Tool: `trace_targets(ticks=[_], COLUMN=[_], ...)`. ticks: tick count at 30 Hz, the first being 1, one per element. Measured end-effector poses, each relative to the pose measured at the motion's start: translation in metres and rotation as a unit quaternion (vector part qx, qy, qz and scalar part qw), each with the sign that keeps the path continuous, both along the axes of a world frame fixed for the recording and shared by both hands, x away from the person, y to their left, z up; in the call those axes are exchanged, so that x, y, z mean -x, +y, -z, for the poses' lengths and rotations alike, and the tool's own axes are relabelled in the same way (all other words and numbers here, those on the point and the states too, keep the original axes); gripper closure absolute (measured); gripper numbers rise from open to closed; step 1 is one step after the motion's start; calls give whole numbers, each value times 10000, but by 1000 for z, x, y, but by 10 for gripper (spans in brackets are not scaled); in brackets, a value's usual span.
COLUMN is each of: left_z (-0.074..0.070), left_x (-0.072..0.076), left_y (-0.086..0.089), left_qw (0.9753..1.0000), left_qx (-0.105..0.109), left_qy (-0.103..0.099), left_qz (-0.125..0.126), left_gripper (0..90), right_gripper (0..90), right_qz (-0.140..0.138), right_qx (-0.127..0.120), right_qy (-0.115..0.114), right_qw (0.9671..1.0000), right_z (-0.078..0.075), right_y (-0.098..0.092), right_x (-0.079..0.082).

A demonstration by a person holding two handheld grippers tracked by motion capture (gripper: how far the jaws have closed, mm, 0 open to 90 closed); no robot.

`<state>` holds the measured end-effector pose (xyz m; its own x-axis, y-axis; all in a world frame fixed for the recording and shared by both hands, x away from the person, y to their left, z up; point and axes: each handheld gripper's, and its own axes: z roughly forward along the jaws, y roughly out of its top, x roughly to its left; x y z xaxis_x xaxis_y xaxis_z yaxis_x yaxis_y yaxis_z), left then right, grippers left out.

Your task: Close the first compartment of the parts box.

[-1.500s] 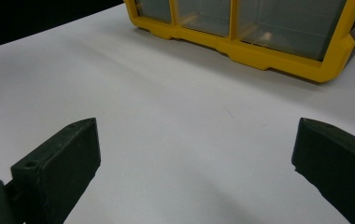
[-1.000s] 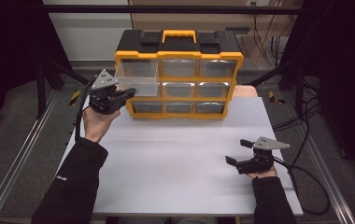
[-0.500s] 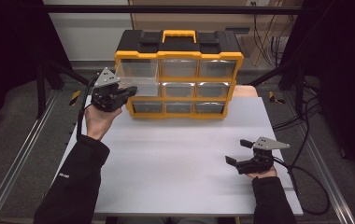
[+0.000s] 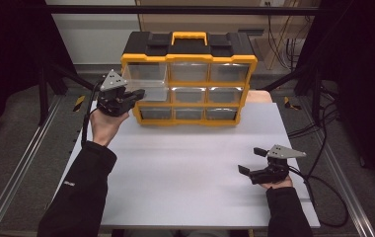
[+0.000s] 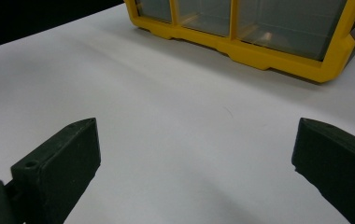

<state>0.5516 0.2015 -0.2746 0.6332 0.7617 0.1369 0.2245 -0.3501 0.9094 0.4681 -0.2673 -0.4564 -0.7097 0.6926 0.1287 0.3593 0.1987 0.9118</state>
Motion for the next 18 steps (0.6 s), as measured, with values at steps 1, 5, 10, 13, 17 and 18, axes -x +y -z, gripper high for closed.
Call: trace_targets(ticks=[1, 5, 10, 13, 17, 18], left_z=[0, 0, 0, 0, 0, 0], left_x=[-1, -3, -5, -7, -10, -11], left_y=[0, 0, -1, -1, -1, -1], left_qw=[10000, 10000, 10000, 10000, 10000, 10000], left_qx=[3, 15, 8, -14, -22, -15], left_qy=[6, -7, -21, -41, -47, -46], left_qz=[-1, -14, -21, -39, -41, -44], left_gripper=[895, 895, 895, 895, 895, 895], right_gripper=[17, 17, 17, 17, 17, 17], right_qz=[0, 0, 0, -2, -1, -3], right_qx=[1, -2, -3, 0, -2, -1], right_qy=[-1, 0, 0, -1, 0, -2], right_qw=[10000, 10000, 10000, 10000, 10000, 10000], right_z=[0, 0, 0, 0, 0, 0], right_y=[0, 0, 0, 0, 0, 0], right_x=[0, 0, 0, 0, 0, 0])
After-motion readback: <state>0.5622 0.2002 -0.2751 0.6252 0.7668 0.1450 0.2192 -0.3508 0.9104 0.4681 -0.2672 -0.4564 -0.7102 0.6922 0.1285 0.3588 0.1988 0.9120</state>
